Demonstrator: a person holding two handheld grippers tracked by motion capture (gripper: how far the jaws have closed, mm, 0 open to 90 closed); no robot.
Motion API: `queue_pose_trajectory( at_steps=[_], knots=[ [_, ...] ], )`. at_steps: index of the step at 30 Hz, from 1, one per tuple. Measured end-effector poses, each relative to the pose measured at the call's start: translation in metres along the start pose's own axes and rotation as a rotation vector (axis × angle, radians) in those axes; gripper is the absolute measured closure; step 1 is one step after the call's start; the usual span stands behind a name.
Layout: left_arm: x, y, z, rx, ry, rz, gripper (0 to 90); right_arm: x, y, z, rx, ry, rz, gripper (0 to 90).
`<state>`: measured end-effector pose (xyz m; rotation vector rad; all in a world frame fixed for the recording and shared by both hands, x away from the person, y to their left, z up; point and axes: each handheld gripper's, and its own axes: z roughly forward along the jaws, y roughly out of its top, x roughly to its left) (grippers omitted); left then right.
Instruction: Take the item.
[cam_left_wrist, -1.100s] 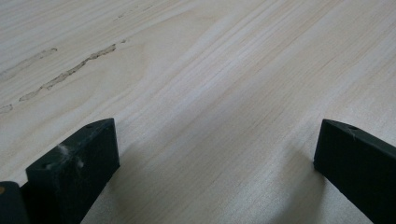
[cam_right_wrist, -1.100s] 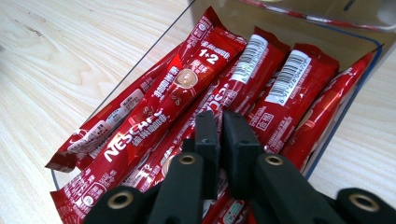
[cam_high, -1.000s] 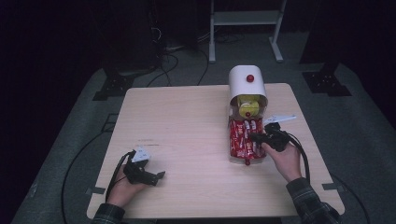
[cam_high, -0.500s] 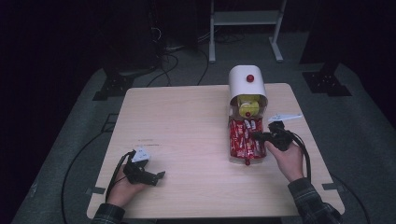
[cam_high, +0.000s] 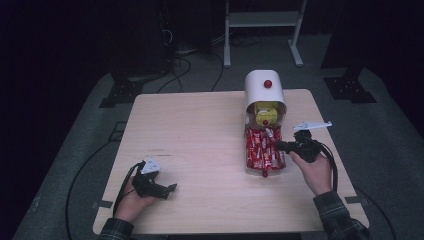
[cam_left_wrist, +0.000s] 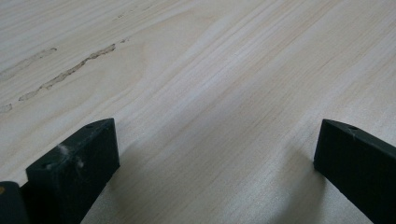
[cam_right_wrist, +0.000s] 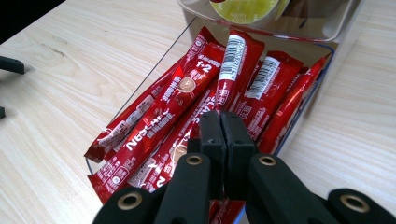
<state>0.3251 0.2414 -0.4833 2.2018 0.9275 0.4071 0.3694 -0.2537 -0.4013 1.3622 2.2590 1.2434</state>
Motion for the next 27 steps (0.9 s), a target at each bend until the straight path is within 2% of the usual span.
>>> queue_pose_trajectory(
  at_steps=[27],
  knots=[
    [0.000,0.000,0.000,0.000,0.000,0.000,0.0,-0.014,-0.010,-0.025,-0.022,-0.033,0.015,88.1]
  ],
)
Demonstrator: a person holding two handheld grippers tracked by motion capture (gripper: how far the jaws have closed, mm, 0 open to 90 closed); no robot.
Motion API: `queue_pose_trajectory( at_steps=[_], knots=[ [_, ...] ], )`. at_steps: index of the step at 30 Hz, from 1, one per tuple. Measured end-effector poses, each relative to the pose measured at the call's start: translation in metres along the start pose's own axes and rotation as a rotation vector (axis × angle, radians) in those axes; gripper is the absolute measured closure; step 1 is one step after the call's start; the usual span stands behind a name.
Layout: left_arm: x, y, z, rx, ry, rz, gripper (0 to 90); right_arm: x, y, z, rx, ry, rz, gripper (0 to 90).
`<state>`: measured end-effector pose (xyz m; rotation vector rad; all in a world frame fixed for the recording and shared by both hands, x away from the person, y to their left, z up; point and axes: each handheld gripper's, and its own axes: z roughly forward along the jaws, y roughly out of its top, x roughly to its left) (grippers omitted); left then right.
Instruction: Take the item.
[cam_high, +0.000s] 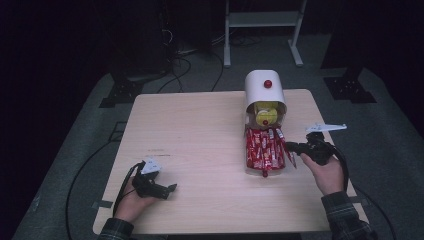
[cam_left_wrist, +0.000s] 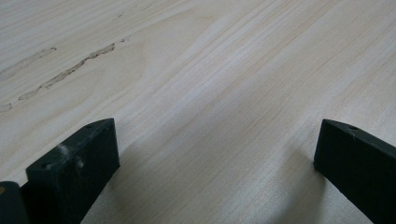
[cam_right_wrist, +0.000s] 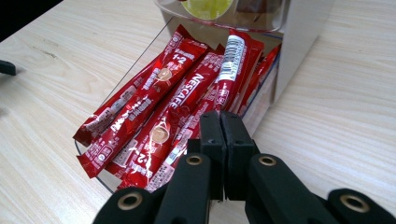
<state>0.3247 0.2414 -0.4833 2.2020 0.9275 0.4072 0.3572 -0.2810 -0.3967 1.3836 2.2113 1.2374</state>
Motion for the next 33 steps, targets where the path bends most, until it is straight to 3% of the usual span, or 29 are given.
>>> queue_pose_trajectory(
  at_steps=[20,33],
  knots=[
    [0.000,0.000,0.000,0.000,0.000,0.000,0.0,-0.014,-0.005,-0.015,-0.021,-0.031,0.029,88.1],
    [0.000,0.000,0.000,0.000,0.000,0.000,0.0,-0.037,-0.012,-0.020,-0.021,-0.063,0.064,88.1]
  ],
)
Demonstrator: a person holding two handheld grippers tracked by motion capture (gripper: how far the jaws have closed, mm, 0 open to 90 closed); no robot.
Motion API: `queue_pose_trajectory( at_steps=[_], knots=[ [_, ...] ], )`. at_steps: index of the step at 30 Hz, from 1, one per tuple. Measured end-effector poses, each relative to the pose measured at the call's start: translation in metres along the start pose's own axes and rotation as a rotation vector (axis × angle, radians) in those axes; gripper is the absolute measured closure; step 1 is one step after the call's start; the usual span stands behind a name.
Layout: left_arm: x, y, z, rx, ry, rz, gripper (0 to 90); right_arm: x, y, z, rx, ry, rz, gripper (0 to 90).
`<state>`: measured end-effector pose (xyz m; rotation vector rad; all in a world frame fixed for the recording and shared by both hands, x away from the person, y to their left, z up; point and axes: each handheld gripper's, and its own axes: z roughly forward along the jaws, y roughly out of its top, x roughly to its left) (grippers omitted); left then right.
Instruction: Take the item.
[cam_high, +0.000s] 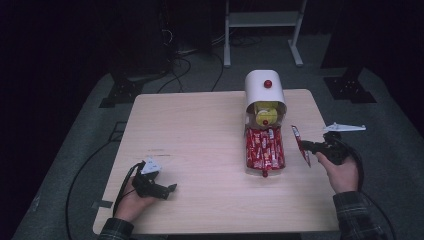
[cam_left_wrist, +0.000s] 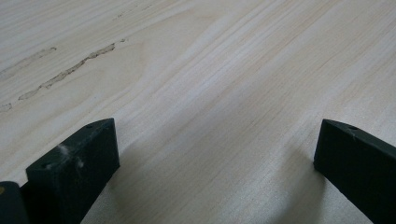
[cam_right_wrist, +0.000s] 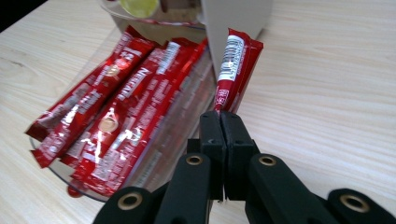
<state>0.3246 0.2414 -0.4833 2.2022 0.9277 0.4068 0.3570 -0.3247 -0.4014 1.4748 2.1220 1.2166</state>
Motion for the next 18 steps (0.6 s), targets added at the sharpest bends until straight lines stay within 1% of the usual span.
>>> queue_pose_trajectory(
  at_steps=[1,2,3,5,7,10,18],
  knots=[
    [0.000,0.000,0.000,0.000,0.000,0.000,0.0,0.000,0.000,0.000,0.000,0.000,0.000,88.1],
    [0.000,0.000,0.000,0.000,0.000,0.000,0.0,-0.004,-0.001,0.001,0.006,-0.006,0.005,88.1],
    [0.000,0.000,0.000,0.000,0.000,0.000,0.0,-0.004,-0.001,0.001,0.006,-0.006,0.005,88.1],
    [0.000,0.000,0.000,0.000,0.000,0.000,0.0,-0.010,-0.003,0.004,0.014,-0.016,0.012,88.1],
    [0.000,0.000,0.000,0.000,0.000,0.000,0.0,-0.011,-0.004,0.005,0.018,-0.020,0.016,88.1],
    [0.000,0.000,0.000,0.000,0.000,0.000,0.0,-0.018,-0.007,0.011,0.035,-0.034,0.022,88.1],
    [0.000,0.000,0.000,0.000,0.000,0.000,0.0,-0.026,-0.012,0.024,0.067,-0.044,0.029,88.0]
  ],
)
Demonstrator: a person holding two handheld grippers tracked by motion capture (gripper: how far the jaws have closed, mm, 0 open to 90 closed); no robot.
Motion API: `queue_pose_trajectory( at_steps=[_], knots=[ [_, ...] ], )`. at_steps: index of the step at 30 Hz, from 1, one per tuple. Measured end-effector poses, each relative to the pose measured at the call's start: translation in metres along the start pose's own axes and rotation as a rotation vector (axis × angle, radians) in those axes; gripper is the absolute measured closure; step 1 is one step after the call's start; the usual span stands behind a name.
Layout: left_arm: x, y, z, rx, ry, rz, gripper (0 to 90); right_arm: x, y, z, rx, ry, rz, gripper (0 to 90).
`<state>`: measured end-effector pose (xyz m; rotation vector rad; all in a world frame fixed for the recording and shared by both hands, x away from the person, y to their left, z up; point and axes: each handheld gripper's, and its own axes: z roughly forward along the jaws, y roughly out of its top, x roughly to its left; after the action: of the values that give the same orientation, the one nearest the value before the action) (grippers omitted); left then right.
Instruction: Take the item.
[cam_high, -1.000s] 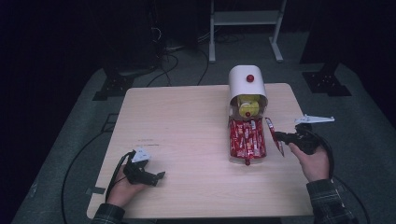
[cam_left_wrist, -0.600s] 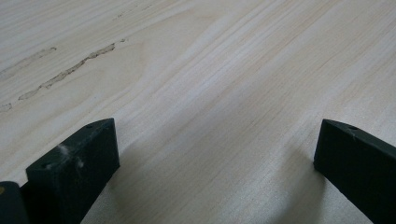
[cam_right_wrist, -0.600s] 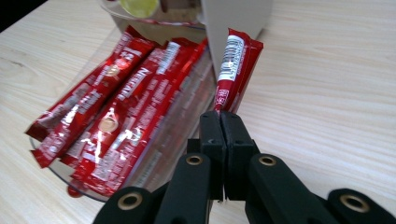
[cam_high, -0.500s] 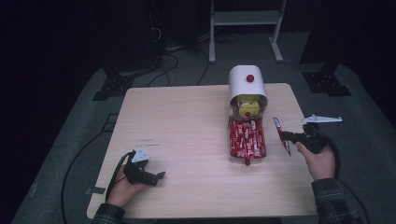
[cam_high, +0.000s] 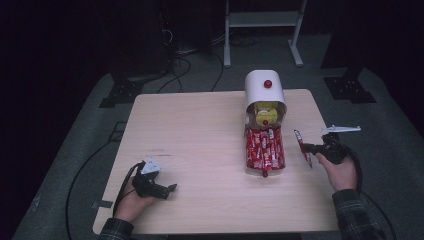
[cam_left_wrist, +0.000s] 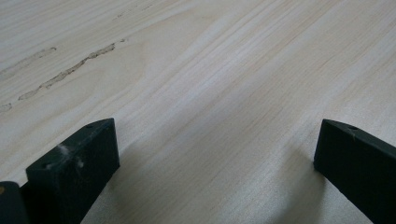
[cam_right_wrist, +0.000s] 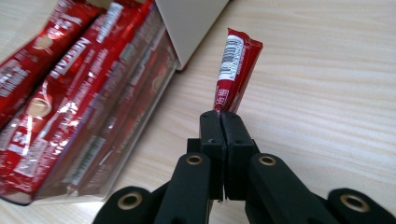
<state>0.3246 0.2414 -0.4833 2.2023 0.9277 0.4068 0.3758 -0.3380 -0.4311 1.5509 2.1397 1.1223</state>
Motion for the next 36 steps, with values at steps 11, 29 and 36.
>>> queue_pose_trajectory(
  at_steps=[11,29,36],
  knots=[
    [0.000,0.000,0.000,0.000,0.000,0.000,0.0,-0.003,-0.003,0.016,0.039,0.001,0.001,87.9],
    [0.000,0.000,0.000,0.000,-0.003,0.001,0.0,-0.007,-0.008,0.029,0.078,-0.004,0.012,87.6],
    [0.000,0.000,0.000,0.000,-0.003,0.003,0.0,-0.008,-0.010,0.032,0.093,-0.008,0.014,87.6]
  ],
)
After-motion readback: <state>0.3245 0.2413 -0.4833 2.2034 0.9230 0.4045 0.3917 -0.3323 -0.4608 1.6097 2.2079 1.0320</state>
